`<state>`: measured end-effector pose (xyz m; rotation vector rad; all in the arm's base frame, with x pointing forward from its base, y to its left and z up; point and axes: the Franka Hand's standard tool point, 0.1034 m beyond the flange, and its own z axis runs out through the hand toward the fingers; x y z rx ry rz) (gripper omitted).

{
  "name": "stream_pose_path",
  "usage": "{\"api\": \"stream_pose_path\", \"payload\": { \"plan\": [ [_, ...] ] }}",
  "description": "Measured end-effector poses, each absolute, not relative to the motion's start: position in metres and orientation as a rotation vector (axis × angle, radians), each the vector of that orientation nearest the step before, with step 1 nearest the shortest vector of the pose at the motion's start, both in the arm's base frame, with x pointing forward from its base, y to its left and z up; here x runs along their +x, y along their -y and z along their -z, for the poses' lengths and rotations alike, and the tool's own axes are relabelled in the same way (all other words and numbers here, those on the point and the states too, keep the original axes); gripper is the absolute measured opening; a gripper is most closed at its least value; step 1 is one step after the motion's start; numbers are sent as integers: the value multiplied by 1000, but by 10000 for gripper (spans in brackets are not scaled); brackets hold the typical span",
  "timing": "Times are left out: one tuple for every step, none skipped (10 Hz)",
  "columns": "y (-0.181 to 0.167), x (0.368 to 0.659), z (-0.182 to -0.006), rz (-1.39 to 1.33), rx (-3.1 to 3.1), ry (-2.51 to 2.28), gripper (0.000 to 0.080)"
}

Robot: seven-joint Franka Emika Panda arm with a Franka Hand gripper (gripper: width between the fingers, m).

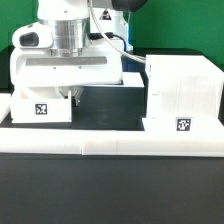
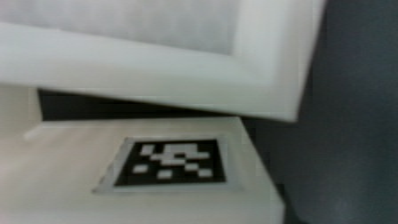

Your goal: Assemble drawer

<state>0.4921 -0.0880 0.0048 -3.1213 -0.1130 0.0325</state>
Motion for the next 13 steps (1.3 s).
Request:
{"api": "stream_pose_path", "payload": {
  "plan": [
    [88, 492, -5, -33, -3121, 113, 41],
    [83, 493, -7, -62, -3114, 165, 41],
    [71, 499, -18, -96, -3097, 273, 41],
    [67, 503, -24, -109, -3077, 340, 42],
    [64, 504, -25, -133, -3059, 384, 42],
    [65, 503, -24, -134, -3057, 396, 42],
    [65, 502, -23, -136, -3057, 392, 42],
    [66, 502, -22, -137, -3047, 460, 42],
    [67, 501, -22, -134, -3015, 616, 42],
    [65, 503, -21, -127, -2974, 817, 42],
    [59, 504, -22, -126, -2917, 1023, 42],
    [56, 506, -22, -126, -2837, 1235, 42],
    [55, 508, -22, -117, -2752, 1436, 42]
  ]
}}
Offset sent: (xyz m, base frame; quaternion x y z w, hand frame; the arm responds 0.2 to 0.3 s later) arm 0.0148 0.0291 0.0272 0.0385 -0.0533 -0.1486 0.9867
